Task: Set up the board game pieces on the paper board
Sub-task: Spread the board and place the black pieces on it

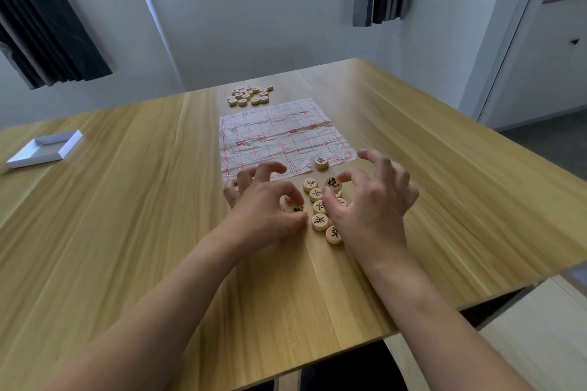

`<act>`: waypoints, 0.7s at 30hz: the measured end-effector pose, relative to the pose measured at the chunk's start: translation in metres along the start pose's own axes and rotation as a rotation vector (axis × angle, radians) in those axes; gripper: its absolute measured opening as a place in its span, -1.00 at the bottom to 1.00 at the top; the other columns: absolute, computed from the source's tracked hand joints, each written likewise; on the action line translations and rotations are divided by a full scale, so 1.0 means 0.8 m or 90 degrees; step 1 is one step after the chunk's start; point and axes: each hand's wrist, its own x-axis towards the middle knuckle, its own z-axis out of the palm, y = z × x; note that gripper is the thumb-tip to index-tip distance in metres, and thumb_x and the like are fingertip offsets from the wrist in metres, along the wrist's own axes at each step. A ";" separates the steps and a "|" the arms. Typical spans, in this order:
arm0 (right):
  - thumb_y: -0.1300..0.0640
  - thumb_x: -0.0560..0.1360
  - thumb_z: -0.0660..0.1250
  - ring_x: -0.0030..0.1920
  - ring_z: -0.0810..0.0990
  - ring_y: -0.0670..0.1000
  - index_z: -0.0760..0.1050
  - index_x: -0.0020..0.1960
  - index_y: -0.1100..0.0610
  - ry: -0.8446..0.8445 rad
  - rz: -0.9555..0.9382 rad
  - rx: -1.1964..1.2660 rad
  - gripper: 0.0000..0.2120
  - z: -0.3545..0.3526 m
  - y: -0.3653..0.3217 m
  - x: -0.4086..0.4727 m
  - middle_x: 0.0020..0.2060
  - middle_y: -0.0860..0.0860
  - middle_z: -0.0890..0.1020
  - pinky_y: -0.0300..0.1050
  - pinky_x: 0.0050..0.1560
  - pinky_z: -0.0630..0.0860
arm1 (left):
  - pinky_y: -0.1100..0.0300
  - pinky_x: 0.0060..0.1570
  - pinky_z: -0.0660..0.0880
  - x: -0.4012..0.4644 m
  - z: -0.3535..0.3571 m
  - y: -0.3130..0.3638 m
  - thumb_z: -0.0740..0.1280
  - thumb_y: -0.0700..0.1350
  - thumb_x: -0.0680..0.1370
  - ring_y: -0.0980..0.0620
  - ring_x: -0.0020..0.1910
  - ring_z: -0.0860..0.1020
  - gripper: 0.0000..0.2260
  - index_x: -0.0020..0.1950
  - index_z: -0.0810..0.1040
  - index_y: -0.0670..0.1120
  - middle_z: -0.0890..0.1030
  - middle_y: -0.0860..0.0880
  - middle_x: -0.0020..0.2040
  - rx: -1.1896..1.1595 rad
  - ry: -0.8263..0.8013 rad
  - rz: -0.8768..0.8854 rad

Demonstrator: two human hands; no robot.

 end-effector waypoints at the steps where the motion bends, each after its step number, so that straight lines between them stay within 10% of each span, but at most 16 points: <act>1: -0.08 0.36 0.45 0.28 0.25 0.06 0.59 -0.11 0.00 -0.001 0.001 0.000 -0.81 0.000 0.000 0.000 0.26 -0.02 0.44 0.16 0.23 0.22 | -0.12 0.41 -0.18 -0.001 0.000 0.001 0.38 0.21 0.41 0.08 0.42 0.02 -0.82 -0.03 0.59 0.23 0.23 0.23 0.34 -0.005 -0.001 0.006; 21: -0.09 0.39 0.43 0.30 0.18 0.03 0.62 -0.06 -0.01 -0.036 -0.005 0.020 -0.80 -0.002 -0.009 0.018 0.31 -0.05 0.38 0.14 0.28 0.15 | -0.09 0.40 -0.19 0.010 -0.031 -0.024 0.42 0.14 0.33 0.10 0.45 -0.02 -0.87 -0.15 0.57 0.26 0.26 0.27 0.35 -0.003 0.103 0.118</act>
